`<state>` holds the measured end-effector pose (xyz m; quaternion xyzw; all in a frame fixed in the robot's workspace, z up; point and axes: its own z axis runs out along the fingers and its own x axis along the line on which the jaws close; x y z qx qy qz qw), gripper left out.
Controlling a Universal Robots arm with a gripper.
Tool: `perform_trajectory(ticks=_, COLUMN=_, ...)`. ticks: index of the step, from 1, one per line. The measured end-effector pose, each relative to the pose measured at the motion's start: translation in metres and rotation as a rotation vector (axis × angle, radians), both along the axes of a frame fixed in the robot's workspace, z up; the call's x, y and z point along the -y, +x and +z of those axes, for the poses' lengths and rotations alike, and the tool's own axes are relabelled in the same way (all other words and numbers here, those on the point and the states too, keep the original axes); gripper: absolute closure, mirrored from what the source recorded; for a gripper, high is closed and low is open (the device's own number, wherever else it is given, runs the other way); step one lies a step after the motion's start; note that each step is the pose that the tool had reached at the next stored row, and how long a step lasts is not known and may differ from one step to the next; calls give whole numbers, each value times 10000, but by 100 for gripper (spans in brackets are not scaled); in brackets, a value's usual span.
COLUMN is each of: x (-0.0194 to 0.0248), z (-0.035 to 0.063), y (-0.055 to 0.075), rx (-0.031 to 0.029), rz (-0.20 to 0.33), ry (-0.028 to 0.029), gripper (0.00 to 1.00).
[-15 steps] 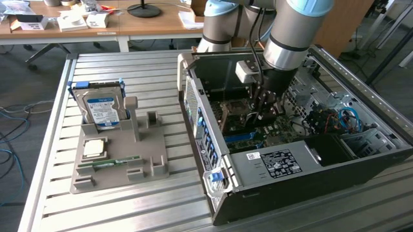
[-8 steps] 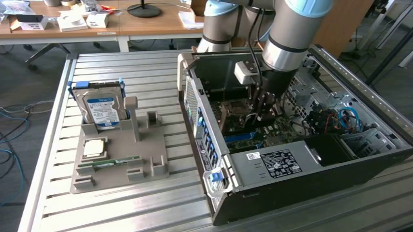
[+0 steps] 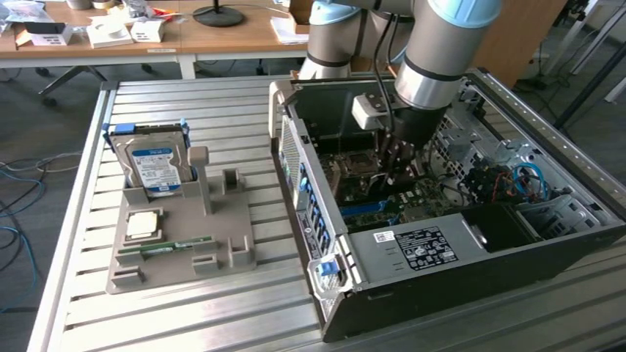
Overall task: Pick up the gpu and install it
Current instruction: 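Insert the gpu into the slot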
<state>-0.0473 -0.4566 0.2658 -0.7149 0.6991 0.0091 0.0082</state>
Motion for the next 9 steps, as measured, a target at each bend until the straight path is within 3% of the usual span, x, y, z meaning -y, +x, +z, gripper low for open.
perform_trajectory(ticks=9, x=1, z=-17, y=-45, rx=-1, rz=0, ry=-1, gripper=74)
